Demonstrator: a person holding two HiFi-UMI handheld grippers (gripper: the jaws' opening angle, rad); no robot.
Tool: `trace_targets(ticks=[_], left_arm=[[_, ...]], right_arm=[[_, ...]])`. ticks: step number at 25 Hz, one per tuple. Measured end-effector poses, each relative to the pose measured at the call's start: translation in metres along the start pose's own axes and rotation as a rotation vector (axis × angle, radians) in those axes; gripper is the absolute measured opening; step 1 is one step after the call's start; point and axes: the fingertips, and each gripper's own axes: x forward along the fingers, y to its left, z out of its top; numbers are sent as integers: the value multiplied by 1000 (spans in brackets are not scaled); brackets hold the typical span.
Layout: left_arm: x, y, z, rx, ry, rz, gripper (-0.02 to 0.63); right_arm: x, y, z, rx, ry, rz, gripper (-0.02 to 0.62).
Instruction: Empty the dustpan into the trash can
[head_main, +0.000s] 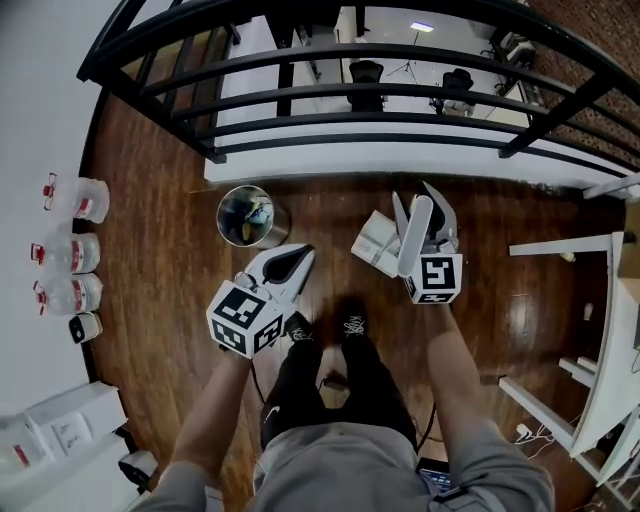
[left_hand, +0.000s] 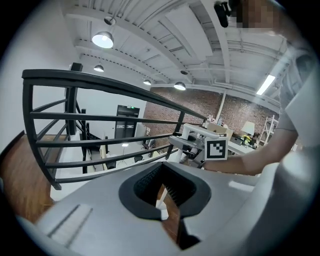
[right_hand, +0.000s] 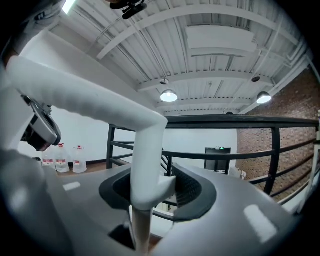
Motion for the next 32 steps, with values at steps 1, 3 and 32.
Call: trace_targets(ticks=[1,3,32], left_arm=[[7,0,0,1,-2,-2,5],[17,2,1,1,-5,-9,5],[-14,-35,-2,-14,38,-23,6]], right_arm=[[2,-3,0,1,-16,2,170],[6,-4,3,6,-39,3,170],[-99,134,-79,53,401,460,298]])
